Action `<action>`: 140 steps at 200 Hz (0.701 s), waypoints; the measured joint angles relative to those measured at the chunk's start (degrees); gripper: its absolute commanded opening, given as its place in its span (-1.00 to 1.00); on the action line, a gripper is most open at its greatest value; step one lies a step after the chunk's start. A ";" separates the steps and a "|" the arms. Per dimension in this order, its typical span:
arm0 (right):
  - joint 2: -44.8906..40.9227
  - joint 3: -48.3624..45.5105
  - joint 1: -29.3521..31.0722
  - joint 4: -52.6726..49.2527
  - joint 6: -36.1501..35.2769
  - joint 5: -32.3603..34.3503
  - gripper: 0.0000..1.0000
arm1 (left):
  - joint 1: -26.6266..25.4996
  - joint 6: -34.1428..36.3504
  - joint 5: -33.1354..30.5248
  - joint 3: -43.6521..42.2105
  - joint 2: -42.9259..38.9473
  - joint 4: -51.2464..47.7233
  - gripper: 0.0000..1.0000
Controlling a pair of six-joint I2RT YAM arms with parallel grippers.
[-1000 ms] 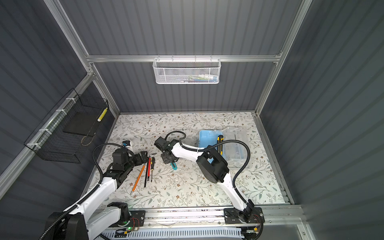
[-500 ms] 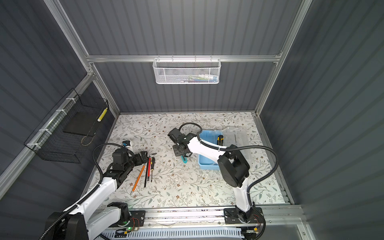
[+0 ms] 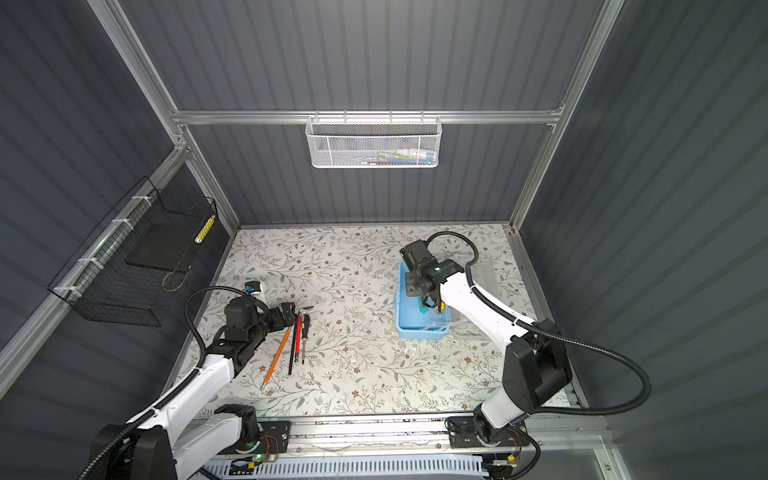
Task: Pack the tool kit
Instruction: 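Carry the teal utility knife into the box with the right gripper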
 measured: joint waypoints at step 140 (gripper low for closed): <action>6.78 -1.11 -7.23 -0.85 -6.14 7.58 -0.52 | 0.00 0.00 0.00 0.00 0.00 0.00 0.98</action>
